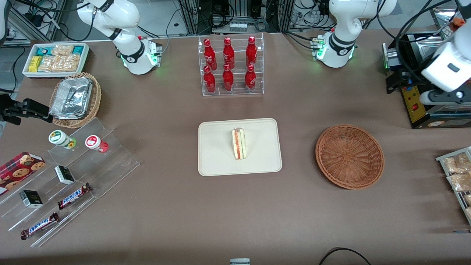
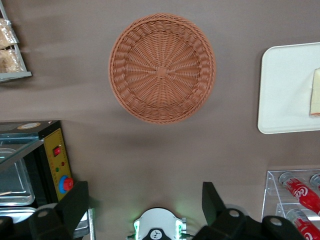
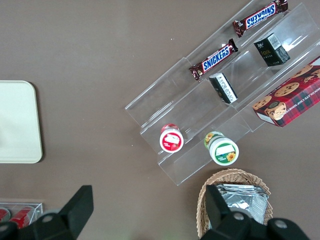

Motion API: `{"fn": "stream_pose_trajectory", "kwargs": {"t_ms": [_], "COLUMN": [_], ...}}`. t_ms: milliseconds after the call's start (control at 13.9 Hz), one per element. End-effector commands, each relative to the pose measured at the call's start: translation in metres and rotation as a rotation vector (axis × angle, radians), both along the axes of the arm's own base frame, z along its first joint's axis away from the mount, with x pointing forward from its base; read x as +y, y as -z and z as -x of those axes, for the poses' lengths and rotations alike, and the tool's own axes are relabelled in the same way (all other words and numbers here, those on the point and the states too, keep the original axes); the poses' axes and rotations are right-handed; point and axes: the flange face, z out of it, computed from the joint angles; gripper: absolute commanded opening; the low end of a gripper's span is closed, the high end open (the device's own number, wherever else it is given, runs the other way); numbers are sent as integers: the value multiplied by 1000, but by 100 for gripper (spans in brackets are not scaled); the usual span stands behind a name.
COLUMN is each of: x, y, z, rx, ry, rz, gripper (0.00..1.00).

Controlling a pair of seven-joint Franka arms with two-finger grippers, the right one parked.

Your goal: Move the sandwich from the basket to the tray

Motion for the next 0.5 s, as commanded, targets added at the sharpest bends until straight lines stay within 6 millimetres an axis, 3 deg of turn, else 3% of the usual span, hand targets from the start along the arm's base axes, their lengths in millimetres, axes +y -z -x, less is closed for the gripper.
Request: {"fn": "stream_pose_trajectory", "kwargs": {"t_ms": [0,432], "x": [9,6], "y": [-3,-9], "z": [9,-10], "rx": [4,-27], "ry": [14,22], "rz": [18,10], "gripper": [100,100]}}
